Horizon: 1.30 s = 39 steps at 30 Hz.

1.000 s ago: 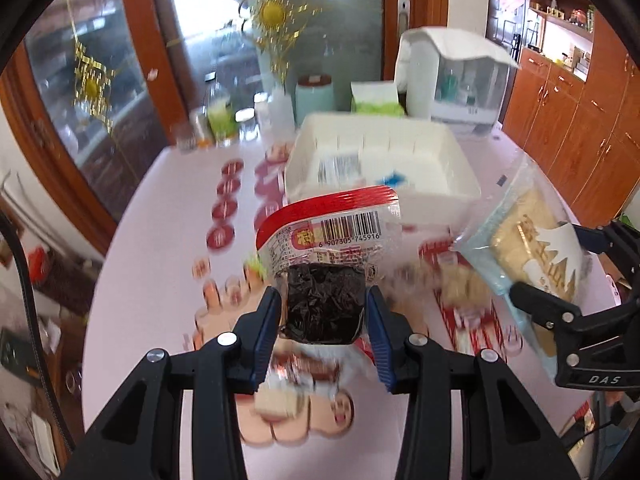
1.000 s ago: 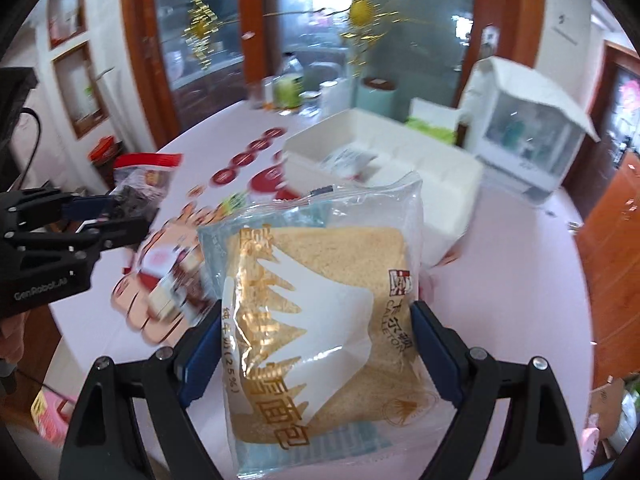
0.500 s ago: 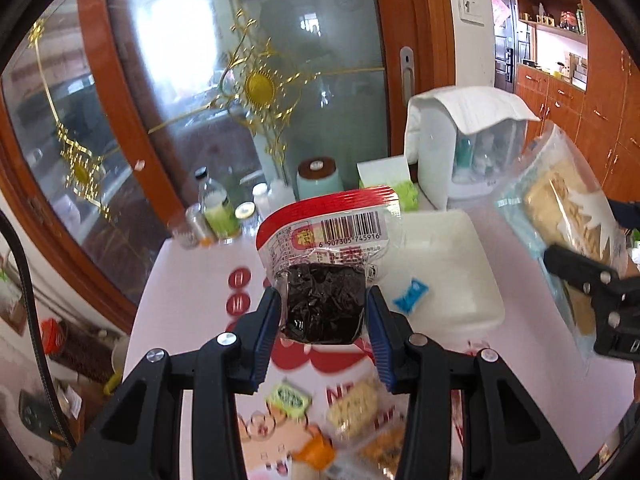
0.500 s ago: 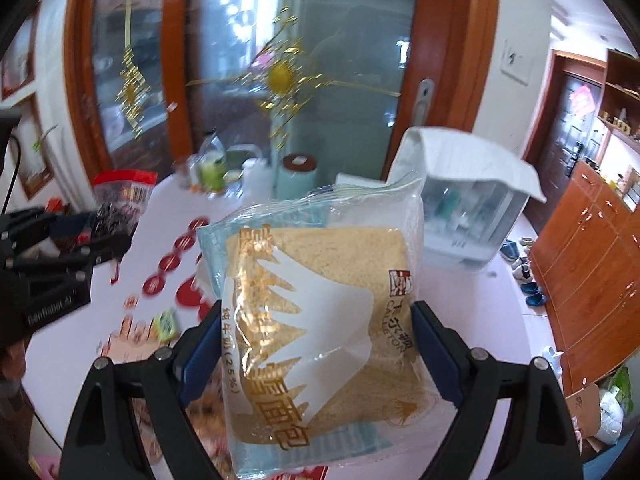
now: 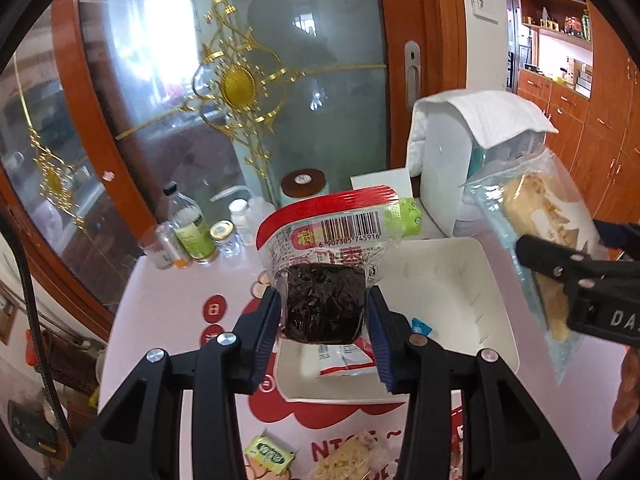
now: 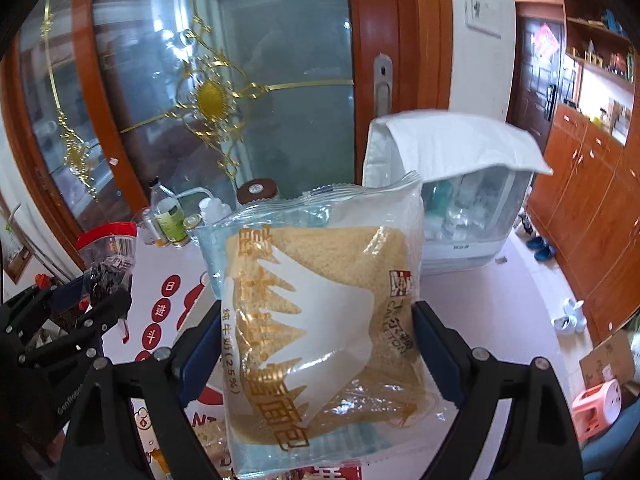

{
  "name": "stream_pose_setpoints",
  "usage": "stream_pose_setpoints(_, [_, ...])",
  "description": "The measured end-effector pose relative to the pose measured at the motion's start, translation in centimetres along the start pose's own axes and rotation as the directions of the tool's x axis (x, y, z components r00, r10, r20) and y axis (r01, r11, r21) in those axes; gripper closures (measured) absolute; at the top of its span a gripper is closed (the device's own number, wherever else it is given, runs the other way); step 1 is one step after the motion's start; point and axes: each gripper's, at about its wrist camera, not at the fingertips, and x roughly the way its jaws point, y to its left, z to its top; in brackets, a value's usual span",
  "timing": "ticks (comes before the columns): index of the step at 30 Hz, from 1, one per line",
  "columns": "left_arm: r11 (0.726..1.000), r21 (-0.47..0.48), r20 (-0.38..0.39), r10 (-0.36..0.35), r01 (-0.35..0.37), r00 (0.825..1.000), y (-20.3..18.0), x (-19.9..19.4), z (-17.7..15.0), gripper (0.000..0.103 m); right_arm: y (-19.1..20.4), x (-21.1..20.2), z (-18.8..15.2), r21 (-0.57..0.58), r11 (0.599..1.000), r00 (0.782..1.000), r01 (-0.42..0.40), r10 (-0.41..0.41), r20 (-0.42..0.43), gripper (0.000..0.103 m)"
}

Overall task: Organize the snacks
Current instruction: 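Carry both packs over the white tray and open both tools to release them, then withdraw both tools from the tray toward the remaining snacks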

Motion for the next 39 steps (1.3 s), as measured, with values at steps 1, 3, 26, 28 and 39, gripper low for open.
stream_pose_setpoints(1, [1.000, 0.000, -0.006, -0.005, 0.005, 1.000, -0.1, 0.5, 0.1, 0.062, 0.0, 0.5, -0.3, 0.005, 1.000, 1.000, 0.001, -0.001, -0.009, 0.013])
stream_pose_setpoints(3, [1.000, -0.003, -0.023, -0.023, 0.023, 0.999, -0.3, 1.9, -0.1, 0.062, 0.0, 1.9, -0.7, 0.008, 1.000, 0.999, 0.003, -0.002, -0.033, 0.013])
stream_pose_setpoints(26, [0.997, -0.061, -0.110, -0.048, 0.042, 0.993, 0.1, 7.3, -1.5, 0.014, -0.7, 8.7, -3.2, 0.070, 0.998, 0.987, 0.000, 0.011, -0.160, 0.004])
stream_pose_setpoints(28, [0.997, -0.060, -0.117, -0.056, 0.049, 0.992, 0.3, 7.2, -1.5, 0.014, -0.8, 8.8, -3.3, 0.080, 0.997, 0.987, -0.013, 0.026, -0.158, 0.002])
stream_pose_setpoints(39, [0.999, -0.038, -0.097, -0.031, 0.028, 0.995, 0.5, 4.7, -1.6, 0.012, -0.1, 6.7, -3.2, 0.066, 0.998, 0.991, -0.023, 0.032, -0.129, 0.001])
